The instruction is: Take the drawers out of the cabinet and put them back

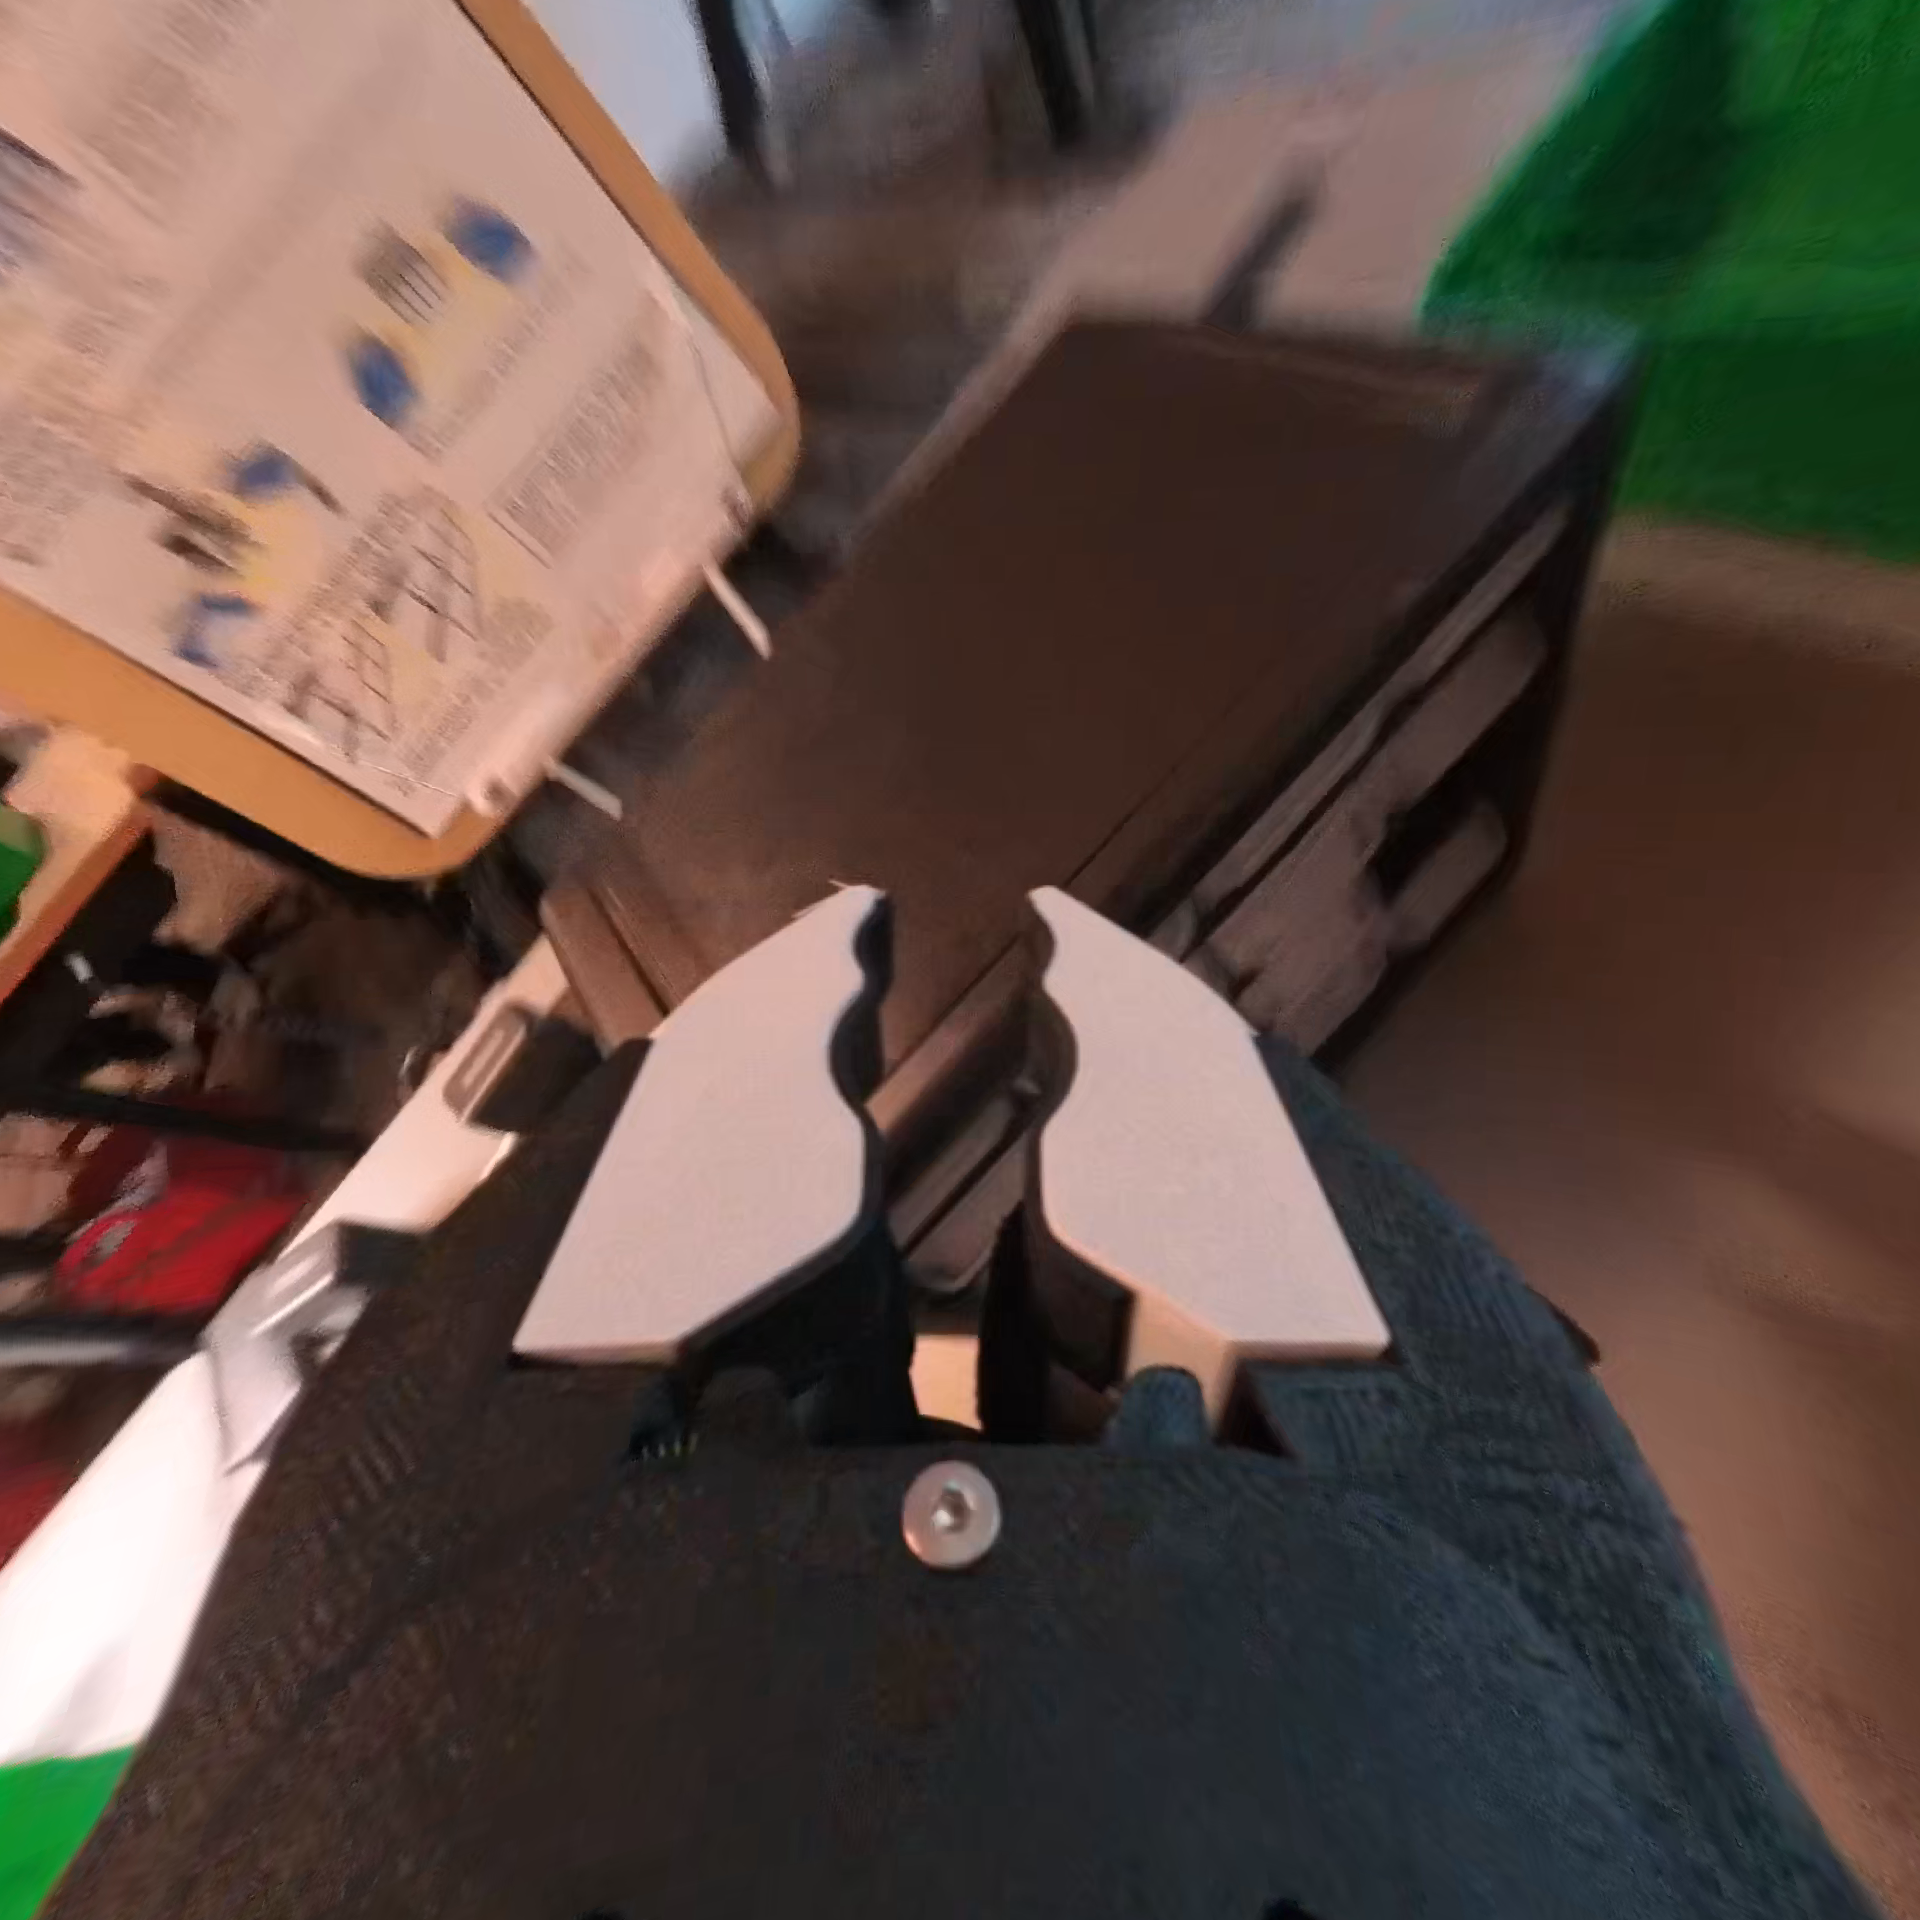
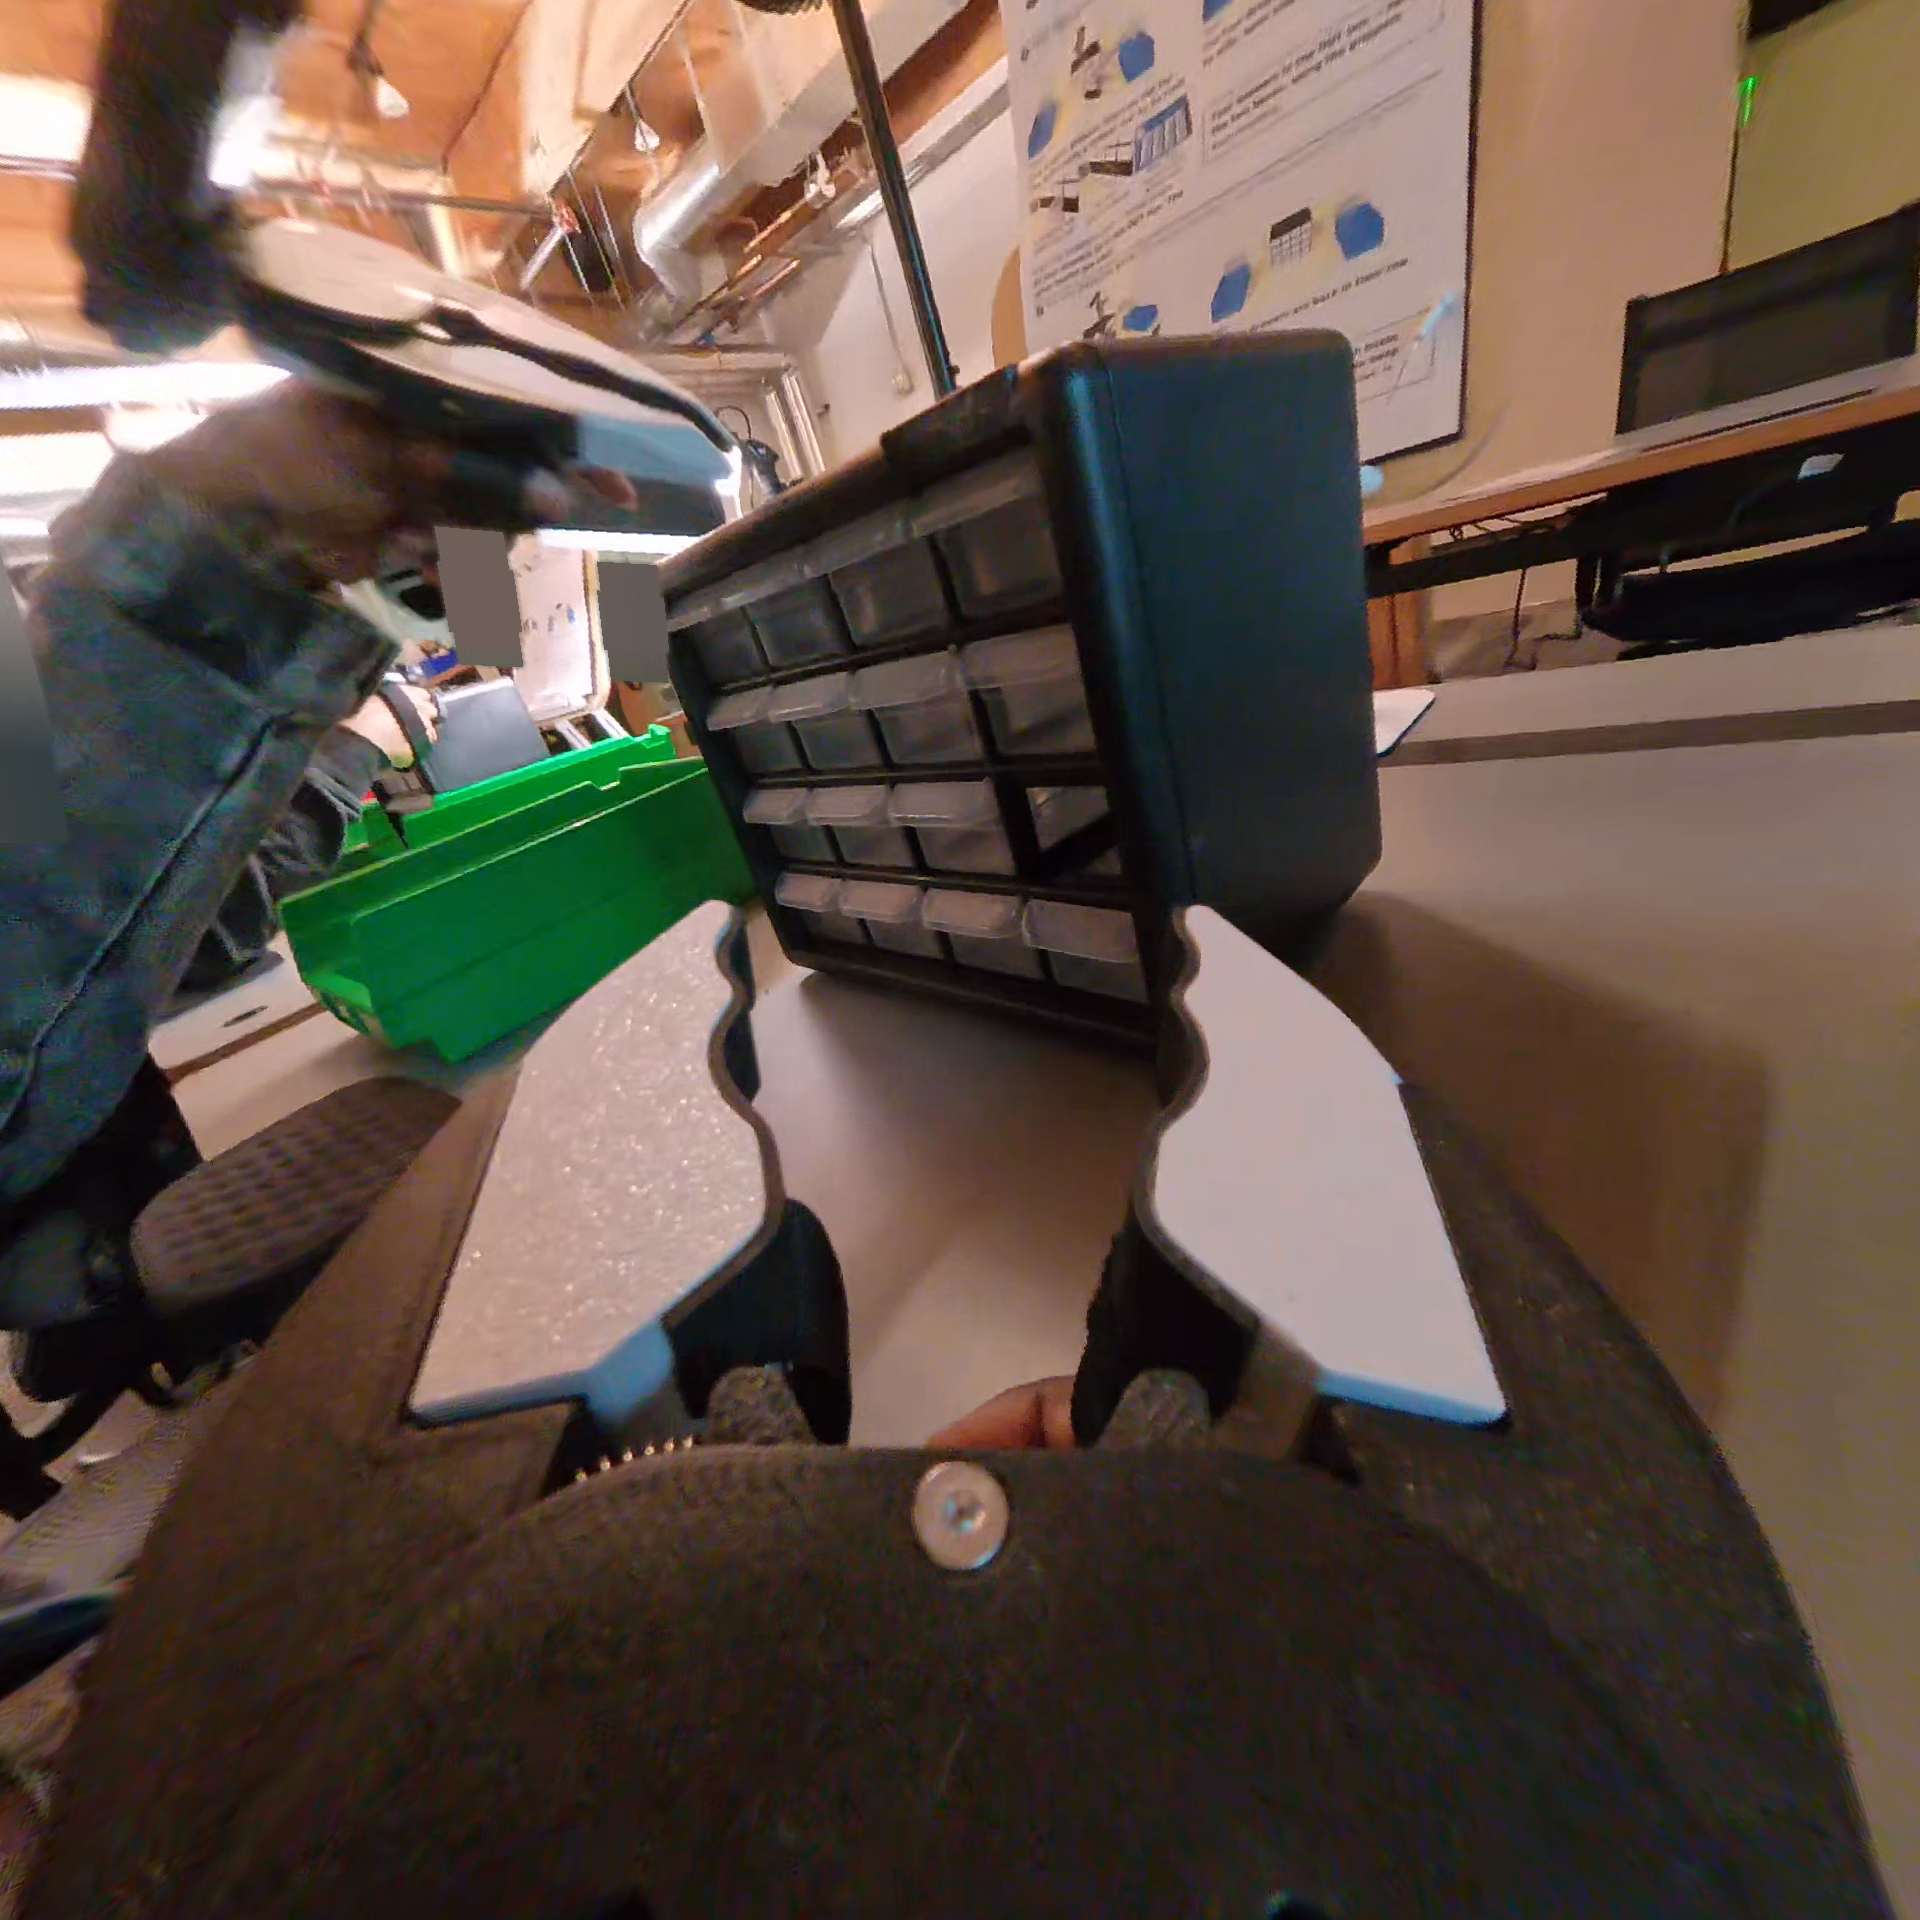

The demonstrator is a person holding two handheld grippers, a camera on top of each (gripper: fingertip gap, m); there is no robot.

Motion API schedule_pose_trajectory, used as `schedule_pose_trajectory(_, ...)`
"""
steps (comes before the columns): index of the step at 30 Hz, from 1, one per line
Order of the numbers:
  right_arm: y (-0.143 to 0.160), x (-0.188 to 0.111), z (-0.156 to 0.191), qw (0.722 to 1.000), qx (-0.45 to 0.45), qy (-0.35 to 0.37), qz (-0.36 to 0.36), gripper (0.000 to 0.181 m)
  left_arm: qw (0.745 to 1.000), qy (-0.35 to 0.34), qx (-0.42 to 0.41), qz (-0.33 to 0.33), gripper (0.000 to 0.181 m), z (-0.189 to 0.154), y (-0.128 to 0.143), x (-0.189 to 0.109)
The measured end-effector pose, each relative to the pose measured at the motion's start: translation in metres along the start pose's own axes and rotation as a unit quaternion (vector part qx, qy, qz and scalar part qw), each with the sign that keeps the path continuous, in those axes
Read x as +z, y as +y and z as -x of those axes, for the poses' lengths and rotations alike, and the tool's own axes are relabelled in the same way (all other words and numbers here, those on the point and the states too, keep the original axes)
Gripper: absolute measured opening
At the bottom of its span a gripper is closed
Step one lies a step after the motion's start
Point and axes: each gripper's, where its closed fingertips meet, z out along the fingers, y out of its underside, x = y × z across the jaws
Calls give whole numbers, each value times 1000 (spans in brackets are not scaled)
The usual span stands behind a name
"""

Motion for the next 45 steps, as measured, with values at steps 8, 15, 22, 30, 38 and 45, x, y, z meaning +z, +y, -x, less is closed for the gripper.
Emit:
schedule_pose_trajectory(8, -4, -3, 1, 1000, -16, 7, -18, 74, 921, -110, -188, -323, 48, -53, 68, -151)
schedule_pose_trajectory(15, -10, -9, 3, 998, -41, 19, -48, 72, 859, -316, -210, -342, 91, 19, 142, -241)
schedule_pose_trajectory(22, -12, -11, 1, 997, -38, 22, -59, 69, 861, -409, -211, -216, 65, 60, 220, -268)
schedule_pose_trajectory(30, -14, -12, 0, 997, -32, 24, -66, 66, 924, -310, -221, -42, 47, 73, 274, -236)
schedule_pose_trajectory(38, -14, -12, 0, 996, -37, 27, -70, 65, 933, -111, -245, 237, 6, 94, 343, -187)
schedule_pose_trajectory(45, -14, -12, 1, 997, -37, 24, -71, 64, 873, -74, -254, 410, 44, 95, 402, -164)
